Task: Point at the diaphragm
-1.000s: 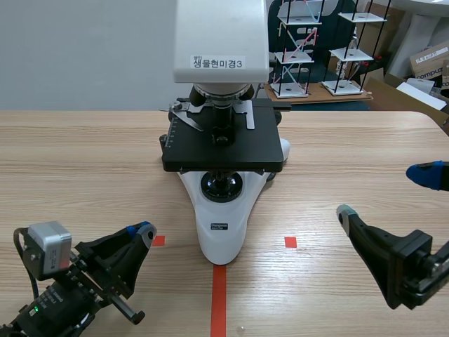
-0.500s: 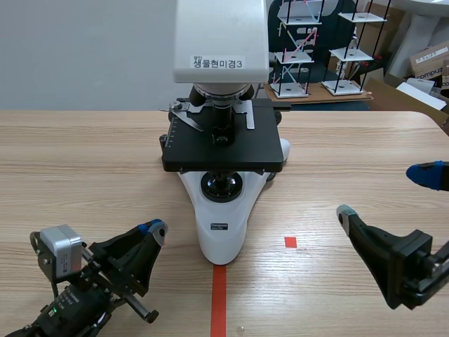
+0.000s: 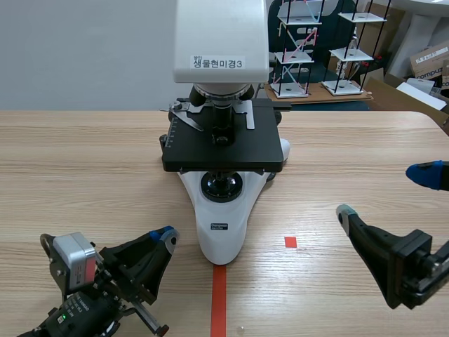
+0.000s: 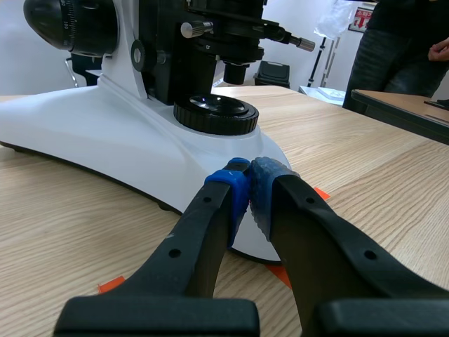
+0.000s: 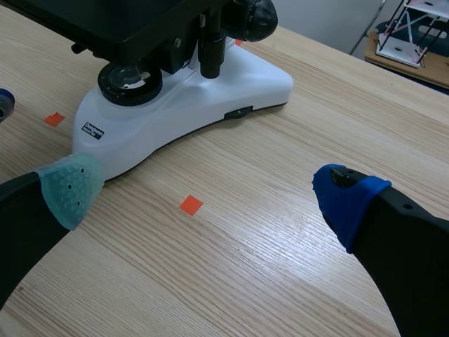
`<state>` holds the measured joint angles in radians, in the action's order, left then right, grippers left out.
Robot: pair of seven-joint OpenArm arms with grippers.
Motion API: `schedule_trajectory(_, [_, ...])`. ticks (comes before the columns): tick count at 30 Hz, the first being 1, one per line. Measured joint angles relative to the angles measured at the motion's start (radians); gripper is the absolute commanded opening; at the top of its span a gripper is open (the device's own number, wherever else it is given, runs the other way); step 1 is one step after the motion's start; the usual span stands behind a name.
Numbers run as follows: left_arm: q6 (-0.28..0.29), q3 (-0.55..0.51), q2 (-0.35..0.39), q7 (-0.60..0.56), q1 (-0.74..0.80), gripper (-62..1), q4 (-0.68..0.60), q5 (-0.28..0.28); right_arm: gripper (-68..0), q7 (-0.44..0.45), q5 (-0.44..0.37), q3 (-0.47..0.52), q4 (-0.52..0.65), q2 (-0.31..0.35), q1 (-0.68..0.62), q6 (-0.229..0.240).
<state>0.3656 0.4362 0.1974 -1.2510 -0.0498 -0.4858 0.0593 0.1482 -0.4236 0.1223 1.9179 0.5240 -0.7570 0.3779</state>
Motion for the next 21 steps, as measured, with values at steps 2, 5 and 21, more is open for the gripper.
schedule_trajectory(2, [-0.007,0.000,0.000,0.000,0.000,-57.8,0.000,0.000,0.4,0.000,0.000,0.000,0.000,0.000,0.000,0.000])
schedule_trajectory(5, [-0.008,0.000,0.000,0.000,0.000,-57.7,0.000,0.000,0.4,0.000,0.000,0.000,0.000,0.000,0.000,0.000])
schedule_trajectory(21, [-0.033,0.000,-0.002,-0.049,-0.008,-57.8,0.000,-0.055,0.4,0.000,0.000,0.000,0.000,0.000,0.000,0.000])
